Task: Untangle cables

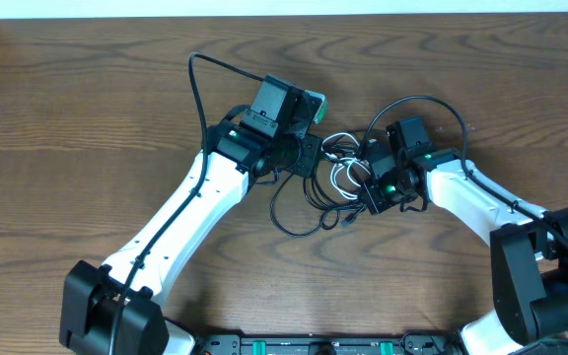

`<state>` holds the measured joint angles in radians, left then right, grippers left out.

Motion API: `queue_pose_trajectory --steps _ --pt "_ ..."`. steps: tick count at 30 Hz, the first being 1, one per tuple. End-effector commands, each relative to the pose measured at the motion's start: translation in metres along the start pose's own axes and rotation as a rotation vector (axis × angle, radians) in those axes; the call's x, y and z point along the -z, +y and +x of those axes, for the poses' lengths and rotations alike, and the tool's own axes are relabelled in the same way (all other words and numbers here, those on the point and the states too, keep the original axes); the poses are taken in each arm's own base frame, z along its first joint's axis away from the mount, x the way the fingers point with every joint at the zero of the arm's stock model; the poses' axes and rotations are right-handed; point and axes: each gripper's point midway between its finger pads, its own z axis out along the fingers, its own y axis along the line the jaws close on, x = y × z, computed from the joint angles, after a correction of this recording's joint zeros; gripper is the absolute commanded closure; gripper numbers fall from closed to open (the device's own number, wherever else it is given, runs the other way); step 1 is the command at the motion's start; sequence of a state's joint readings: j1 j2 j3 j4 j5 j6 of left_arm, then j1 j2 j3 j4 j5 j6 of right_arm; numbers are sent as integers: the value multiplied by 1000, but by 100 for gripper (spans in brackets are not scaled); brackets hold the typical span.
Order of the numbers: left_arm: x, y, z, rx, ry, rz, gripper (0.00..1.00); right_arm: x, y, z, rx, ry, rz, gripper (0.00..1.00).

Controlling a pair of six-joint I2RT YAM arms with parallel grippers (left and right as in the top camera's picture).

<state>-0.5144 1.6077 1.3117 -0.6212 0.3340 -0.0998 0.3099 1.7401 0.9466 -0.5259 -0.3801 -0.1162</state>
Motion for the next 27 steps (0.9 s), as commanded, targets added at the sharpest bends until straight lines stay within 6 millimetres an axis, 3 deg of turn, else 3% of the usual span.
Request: queue_pose_trajectory --steps 1,6,12,20,27 --pt "1 0 -5 -18 -10 -5 92 -4 8 -2 -20 3 -45 99" --pt "0 0 -5 -18 -9 -5 92 9 25 -22 -89 -53 -189 99" --pt "1 0 -5 -18 -9 -5 92 38 31 -55 -202 -144 -343 99" --pt "0 0 -5 -18 -9 -5 92 77 11 -92 -422 -275 -498 99" --pt "1 0 -5 -18 -9 -5 92 94 1 -107 -536 -323 -572 99"
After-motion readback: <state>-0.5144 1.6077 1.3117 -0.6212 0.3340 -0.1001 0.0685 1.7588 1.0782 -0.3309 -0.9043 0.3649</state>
